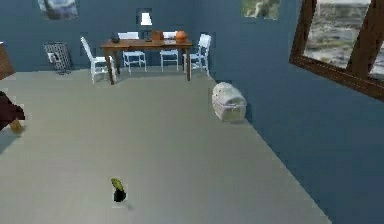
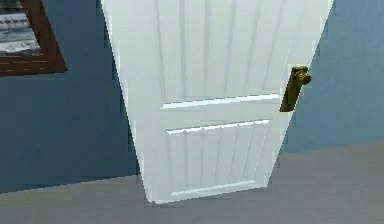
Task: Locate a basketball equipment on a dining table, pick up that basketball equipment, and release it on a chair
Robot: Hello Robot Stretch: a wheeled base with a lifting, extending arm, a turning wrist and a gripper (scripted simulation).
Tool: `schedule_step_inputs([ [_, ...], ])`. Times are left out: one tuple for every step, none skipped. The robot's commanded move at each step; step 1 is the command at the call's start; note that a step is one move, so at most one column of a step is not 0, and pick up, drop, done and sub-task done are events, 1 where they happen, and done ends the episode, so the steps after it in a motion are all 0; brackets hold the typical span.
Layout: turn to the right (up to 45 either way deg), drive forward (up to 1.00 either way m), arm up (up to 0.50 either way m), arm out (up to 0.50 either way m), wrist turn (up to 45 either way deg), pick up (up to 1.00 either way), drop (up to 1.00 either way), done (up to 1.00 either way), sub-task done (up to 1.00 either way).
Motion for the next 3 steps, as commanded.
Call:
schedule_step_inputs([
  [0.0, 1.00, 0.00, 0.00, 0.0, 0.00, 0.00, 0.00, 0.00],
  [-27.0, 0.00, 0.00, 0.00, 0.0, 0.00, 0.00, 0.00, 0.00],
  [0.0, 0.05, 0.00, 0.00, 0.0, 0.00, 0.00, 0.00, 0.00],
])
